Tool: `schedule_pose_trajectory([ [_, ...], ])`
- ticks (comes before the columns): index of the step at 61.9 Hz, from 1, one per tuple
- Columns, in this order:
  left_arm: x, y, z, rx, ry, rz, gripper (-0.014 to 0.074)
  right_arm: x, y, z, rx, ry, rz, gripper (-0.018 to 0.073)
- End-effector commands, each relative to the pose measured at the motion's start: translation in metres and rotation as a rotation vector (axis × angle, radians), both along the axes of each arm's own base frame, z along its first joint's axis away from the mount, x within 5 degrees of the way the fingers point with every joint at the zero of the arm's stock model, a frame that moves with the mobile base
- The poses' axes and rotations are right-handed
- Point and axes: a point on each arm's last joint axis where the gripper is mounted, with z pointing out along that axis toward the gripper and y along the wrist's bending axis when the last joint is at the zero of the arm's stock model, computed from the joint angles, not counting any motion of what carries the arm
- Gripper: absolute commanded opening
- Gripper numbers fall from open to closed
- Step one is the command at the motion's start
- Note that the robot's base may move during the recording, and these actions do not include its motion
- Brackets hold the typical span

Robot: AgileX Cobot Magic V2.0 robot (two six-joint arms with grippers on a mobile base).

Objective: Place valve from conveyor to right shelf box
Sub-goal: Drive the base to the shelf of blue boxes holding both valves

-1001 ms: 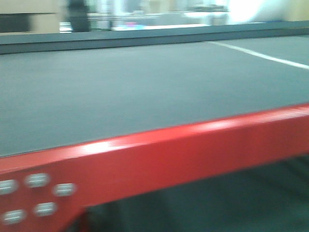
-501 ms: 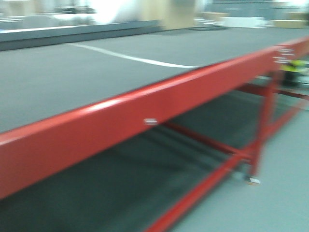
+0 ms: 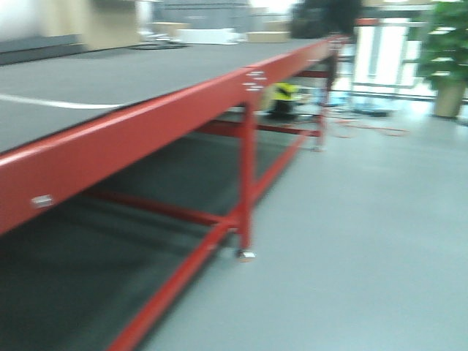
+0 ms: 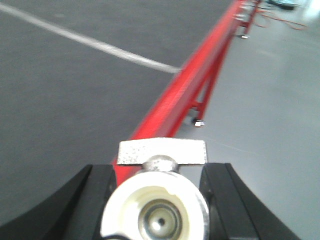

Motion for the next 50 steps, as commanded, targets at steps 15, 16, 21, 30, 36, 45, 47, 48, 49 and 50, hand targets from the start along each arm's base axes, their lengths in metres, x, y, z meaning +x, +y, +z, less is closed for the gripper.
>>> schedule_pose_trajectory([
  [15, -0.0007, -0.0008, 0.0074, -0.019, -0.064, 0.000, -0.0111, -0.0008, -0.0016, 0.0106, 0.001, -0.091, -0.012, -0.0167],
  [16, -0.0007, -0.0008, 0.0074, -0.019, -0.064, 0.000, -0.0111, -0.0008, -0.0016, 0.0106, 0.001, -0.091, -0.012, -0.0167],
  [21, -0.0007, -0.0008, 0.0074, -0.019, -0.064, 0.000, -0.0111, -0.0008, -0.0016, 0.0106, 0.001, -0.091, -0.012, -0.0167],
  [30, -0.0007, -0.0008, 0.0074, -0.019, -0.064, 0.000, -0.0111, -0.0008, -0.0016, 0.0106, 0.001, -0.091, -0.012, -0.0167],
  [36, -0.0007, -0.0008, 0.0074, -0.019, -0.064, 0.000, -0.0111, -0.0008, -0.0016, 0.0106, 0.001, -0.091, -0.012, -0.0167],
  [45, -0.0007, -0.0008, 0.0074, -0.019, -0.064, 0.000, -0.0111, -0.0008, -0.0016, 0.0106, 0.001, -0.091, -0.012, -0.0167],
  [47, -0.0007, -0.0008, 0.0074, -0.019, -0.064, 0.000, -0.0111, -0.0008, -0.0016, 0.0106, 0.001, -0.091, -0.012, -0.0167],
  [48, -0.0007, -0.0008, 0.0074, -0.019, -0.064, 0.000, -0.0111, -0.0008, -0.0016, 0.0106, 0.001, -0.091, -0.012, -0.0167],
  [49, -0.0007, -0.0008, 0.0074, -0.019, -0.064, 0.000, -0.0111, -0.0008, -0.0016, 0.0106, 0.001, -0.091, -0.012, -0.0167],
  [50, -0.0007, -0.0008, 0.0074, -0.019, -0.064, 0.000, -0.0111, -0.0008, -0.0016, 0.0106, 0.001, -0.091, -0.012, -0.0167],
])
